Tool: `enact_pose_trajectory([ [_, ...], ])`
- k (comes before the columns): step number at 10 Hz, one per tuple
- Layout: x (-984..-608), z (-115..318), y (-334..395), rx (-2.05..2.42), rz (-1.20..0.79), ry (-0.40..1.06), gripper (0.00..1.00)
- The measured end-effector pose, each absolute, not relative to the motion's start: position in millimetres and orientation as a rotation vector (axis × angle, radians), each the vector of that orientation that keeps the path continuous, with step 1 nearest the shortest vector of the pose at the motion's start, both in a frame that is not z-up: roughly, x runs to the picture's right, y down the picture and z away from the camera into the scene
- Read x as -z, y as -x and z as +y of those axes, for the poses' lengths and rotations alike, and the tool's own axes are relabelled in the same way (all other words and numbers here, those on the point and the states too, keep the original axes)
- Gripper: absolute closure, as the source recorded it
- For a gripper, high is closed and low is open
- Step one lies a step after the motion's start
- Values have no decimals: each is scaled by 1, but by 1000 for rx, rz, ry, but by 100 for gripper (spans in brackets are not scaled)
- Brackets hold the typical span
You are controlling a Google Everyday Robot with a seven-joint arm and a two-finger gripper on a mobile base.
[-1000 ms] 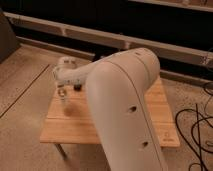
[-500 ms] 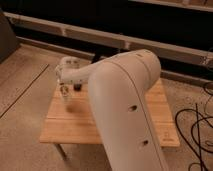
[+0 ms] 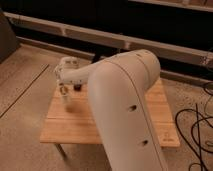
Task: Stand the bottle upright
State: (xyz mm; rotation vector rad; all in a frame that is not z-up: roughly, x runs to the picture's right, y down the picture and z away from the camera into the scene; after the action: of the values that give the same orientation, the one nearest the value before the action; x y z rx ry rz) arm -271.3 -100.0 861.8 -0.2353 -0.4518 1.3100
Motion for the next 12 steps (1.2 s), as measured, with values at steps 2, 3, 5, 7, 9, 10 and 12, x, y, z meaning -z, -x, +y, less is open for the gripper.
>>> enact_pose_trajectory([
  [2, -862, -100, 271, -1310, -452, 235, 100],
  [3, -862, -100, 271, -1310, -452, 235, 100],
  [5, -862, -100, 271, -1310, -451, 235, 100],
  [7, -862, -100, 271, -1312, -453, 237, 100],
  [9, -860, -100, 275, -1320, -480, 264, 100],
  [10, -854, -101, 284, -1318, -523, 299, 100],
  [12, -833, -107, 306, -1314, -669, 398, 100],
])
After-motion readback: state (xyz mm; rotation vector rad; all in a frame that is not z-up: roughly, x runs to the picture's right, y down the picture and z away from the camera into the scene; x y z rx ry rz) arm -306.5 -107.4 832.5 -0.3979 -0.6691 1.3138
